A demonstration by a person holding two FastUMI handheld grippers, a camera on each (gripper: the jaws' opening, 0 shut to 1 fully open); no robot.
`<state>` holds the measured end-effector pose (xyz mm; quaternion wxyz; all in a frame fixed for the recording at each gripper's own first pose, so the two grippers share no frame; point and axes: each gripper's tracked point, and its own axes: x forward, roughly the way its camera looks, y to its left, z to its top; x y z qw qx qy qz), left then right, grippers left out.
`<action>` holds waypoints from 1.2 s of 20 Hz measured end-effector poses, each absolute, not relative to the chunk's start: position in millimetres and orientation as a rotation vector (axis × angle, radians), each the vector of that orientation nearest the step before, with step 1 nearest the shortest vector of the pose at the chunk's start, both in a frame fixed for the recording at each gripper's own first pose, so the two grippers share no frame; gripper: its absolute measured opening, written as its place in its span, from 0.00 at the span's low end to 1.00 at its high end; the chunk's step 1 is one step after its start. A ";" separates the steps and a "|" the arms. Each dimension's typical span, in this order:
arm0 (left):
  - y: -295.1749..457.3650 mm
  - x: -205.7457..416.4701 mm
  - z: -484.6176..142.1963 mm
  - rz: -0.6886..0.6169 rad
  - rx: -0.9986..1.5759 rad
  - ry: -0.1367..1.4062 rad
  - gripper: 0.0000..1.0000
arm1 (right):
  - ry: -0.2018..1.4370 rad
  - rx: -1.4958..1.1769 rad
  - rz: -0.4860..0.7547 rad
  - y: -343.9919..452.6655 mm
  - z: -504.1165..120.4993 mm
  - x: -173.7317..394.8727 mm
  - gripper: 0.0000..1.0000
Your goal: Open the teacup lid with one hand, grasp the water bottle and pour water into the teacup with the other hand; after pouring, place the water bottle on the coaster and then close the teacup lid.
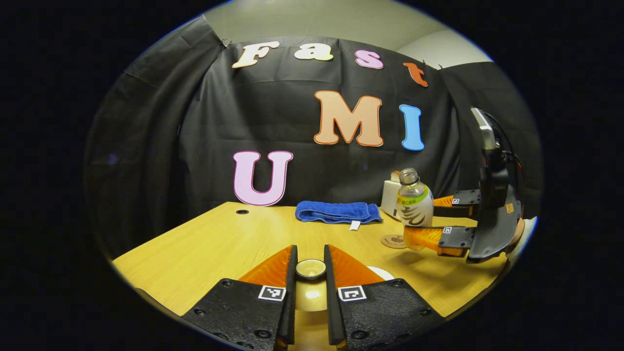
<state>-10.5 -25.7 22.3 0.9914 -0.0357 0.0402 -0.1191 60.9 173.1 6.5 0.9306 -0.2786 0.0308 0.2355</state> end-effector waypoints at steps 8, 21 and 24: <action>-34.7 -17.1 15.8 -0.263 -0.059 0.090 0.24 | 0.119 -0.309 0.374 143.3 18.2 129.5 0.64; -35.6 -20.1 13.0 -0.272 -0.068 0.096 0.24 | 0.201 -0.064 0.250 115.0 -26.5 180.0 0.65; -34.7 -19.7 12.7 -0.267 -0.066 0.096 0.24 | 0.196 -0.080 0.253 116.6 -28.6 180.1 0.67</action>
